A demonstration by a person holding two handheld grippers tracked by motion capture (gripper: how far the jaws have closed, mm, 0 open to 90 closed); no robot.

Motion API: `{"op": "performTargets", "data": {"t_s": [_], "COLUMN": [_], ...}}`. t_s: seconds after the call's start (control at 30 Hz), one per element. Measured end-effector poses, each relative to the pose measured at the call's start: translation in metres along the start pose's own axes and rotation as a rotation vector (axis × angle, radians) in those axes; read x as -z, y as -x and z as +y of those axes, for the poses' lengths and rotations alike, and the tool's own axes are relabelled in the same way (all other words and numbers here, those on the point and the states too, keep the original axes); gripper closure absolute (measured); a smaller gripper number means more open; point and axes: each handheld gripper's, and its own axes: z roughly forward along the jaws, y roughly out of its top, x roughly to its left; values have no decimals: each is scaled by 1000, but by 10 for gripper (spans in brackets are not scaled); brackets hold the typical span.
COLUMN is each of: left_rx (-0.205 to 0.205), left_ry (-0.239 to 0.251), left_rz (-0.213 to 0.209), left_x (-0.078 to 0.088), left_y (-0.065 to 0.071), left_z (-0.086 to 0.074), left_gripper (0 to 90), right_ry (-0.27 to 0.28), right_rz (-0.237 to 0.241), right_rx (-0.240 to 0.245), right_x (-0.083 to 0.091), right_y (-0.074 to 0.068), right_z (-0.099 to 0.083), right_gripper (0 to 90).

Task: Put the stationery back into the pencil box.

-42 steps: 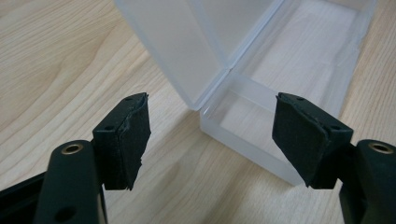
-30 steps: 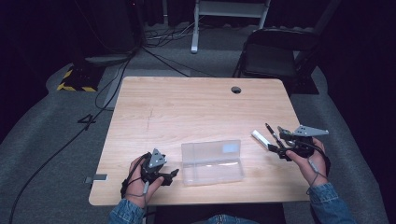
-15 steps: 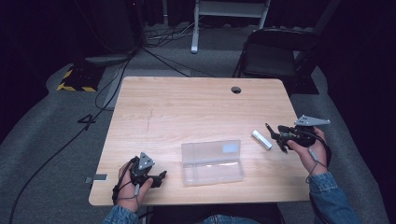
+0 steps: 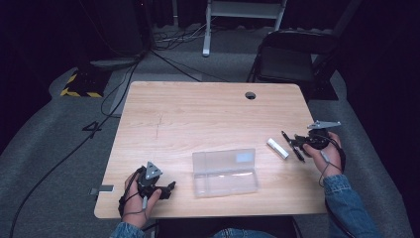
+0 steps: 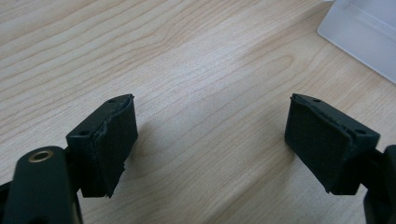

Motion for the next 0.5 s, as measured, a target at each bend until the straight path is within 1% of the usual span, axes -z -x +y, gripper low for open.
{"op": "performTargets", "data": {"t_s": [0.07, 0.13, 0.37, 0.5], "left_rx": [1, -10, -7, -7], "left_ry": [1, 1, -3, -3], "left_rz": [-1, 3, -3, -3], "left_x": [0, 0, -1, 0], "left_y": [0, -1, 0, 0], "left_z": [0, 1, 1, 1], "left_gripper": [172, 171, 170, 170], "right_ry": [-6, -30, -80, -99], "right_rz": [-3, -14, -27, -37], "right_rx": [-2, 4, -5, -7], "right_x": [-2, -8, -23, -27], "right_y": [0, 2, 4, 4], "right_z": [-1, -3, -6, -7], "right_gripper": [692, 699, 728, 746]}}
